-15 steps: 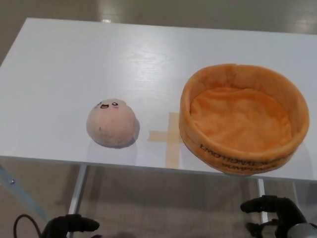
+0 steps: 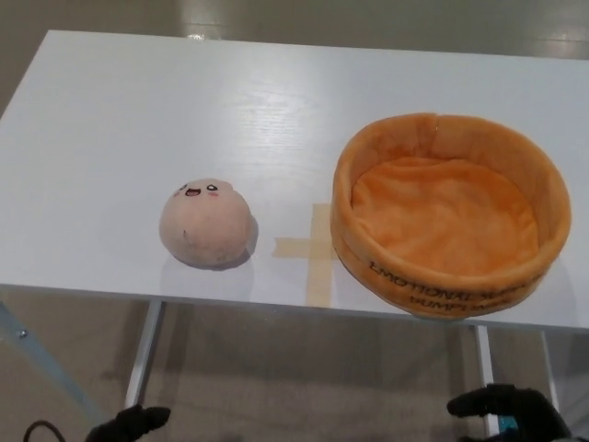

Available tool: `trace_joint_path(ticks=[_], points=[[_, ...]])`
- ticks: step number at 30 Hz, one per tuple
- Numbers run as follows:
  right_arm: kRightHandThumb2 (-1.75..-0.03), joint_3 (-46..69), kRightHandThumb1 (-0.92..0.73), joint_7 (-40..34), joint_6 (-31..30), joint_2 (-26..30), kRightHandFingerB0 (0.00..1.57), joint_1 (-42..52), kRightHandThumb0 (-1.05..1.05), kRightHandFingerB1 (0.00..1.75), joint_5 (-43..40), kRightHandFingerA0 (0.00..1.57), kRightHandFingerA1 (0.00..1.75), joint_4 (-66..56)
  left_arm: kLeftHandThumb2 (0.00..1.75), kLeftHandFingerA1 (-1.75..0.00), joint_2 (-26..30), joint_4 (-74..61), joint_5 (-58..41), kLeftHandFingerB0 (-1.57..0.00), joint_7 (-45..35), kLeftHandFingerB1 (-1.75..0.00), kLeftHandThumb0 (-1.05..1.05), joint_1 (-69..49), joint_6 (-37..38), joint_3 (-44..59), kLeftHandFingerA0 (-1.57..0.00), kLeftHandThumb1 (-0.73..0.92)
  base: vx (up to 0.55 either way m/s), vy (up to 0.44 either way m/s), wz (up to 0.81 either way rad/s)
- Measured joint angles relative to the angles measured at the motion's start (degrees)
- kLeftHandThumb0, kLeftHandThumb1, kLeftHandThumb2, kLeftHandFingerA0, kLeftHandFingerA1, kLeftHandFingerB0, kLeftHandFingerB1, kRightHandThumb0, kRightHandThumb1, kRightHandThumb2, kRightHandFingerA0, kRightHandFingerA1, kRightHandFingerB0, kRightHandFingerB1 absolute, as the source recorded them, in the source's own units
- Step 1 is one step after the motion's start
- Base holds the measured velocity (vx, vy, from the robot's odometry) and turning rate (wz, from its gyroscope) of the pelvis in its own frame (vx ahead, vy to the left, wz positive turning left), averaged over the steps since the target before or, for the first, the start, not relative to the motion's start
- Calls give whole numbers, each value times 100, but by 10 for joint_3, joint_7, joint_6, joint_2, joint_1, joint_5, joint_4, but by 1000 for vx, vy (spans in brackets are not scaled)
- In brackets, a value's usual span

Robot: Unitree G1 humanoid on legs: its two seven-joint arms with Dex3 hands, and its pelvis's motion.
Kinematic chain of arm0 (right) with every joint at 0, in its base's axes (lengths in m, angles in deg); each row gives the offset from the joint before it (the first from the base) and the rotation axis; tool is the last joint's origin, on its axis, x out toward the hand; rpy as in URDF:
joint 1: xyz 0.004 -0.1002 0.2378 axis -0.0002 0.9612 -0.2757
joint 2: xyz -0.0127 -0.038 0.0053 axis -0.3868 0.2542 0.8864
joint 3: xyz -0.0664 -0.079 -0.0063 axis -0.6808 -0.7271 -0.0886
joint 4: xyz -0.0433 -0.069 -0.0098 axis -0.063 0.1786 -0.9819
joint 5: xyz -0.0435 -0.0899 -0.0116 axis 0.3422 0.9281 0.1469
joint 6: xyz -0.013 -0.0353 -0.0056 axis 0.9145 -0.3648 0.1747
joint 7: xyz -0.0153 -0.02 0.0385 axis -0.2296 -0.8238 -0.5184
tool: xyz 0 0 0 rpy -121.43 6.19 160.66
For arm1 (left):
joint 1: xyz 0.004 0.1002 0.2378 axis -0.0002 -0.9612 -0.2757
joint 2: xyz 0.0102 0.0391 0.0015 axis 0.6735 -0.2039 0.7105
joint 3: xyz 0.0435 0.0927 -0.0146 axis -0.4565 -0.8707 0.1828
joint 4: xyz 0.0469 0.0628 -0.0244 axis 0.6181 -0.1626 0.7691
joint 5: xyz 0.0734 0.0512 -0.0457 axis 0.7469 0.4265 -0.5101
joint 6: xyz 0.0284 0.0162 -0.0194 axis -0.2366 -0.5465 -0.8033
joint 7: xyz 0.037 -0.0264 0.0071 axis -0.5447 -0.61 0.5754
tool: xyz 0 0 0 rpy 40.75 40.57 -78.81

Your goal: Use the left hand to pick up the pink round toy on the left and place it inside the orange plate on the desk.

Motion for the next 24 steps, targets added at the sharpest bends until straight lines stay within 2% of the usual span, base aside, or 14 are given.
trace_joint_path(ticks=[3,4,6,7,10,14,15,16,19,20,24], points=[[-58,0,-56,0,5,-1,66,13,-14,77,0,67,89,0,57,-36,4,-1,5,-21,-8,-29,-43,-16,16,-16,-28,51,0,0,0],[-58,0,-55,0,6,-1,66,16,-14,77,0,68,90,0,69,-42,8,-4,7,-16,-14,-39,-52,-22,25,-23,-23,41,0,0,0],[-57,0,-57,-1,7,-1,65,21,-14,76,1,65,86,1,70,-41,16,-10,12,-19,-23,-39,-54,-31,40,-35,-23,42,0,0,0],[-58,0,-56,-1,8,-1,65,23,-13,76,1,65,86,1,56,-32,20,-15,16,-24,-28,-31,-47,-37,47,-42,-30,52,0,0,0],[-59,-2,-54,-4,9,-1,68,25,-12,79,4,71,92,1,56,-31,34,-38,25,-26,-44,-32,-49,-51,67,-64,-29,52,0,0,0],[-60,0,-54,-8,12,-1,67,25,-13,80,5,70,91,1,57,-30,55,-87,26,-25,-74,-33,-56,-76,94,-77,-26,54,0,0,0],[-60,0,-54,-8,13,-1,67,25,-13,80,5,68,90,1,91,-52,63,-106,24,-10,-85,-52,-29,-85,101,-78,-9,33,0,0,0],[-60,0,-55,-9,14,0,66,25,-14,78,5,64,86,0,92,-52,71,-132,22,-9,-98,-51,-28,-95,107,-79,-9,35,0,0,0],[-59,0,-55,-9,15,0,65,24,-13,77,5,65,86,1,92,-52,88,-188,13,-10,-125,-51,-28,-117,119,-80,-10,35,0,0,0],[-60,0,-55,-9,15,0,66,24,-14,77,5,65,87,1,57,-30,90,-196,12,-25,-128,-30,-55,-120,119,-80,-27,55,0,0,0],[-60,0,-55,-9,15,0,66,18,-14,78,6,65,87,0,59,-30,122,-305,-11,-26,-171,-31,-57,-157,132,-81,-27,56,0,0,0]])
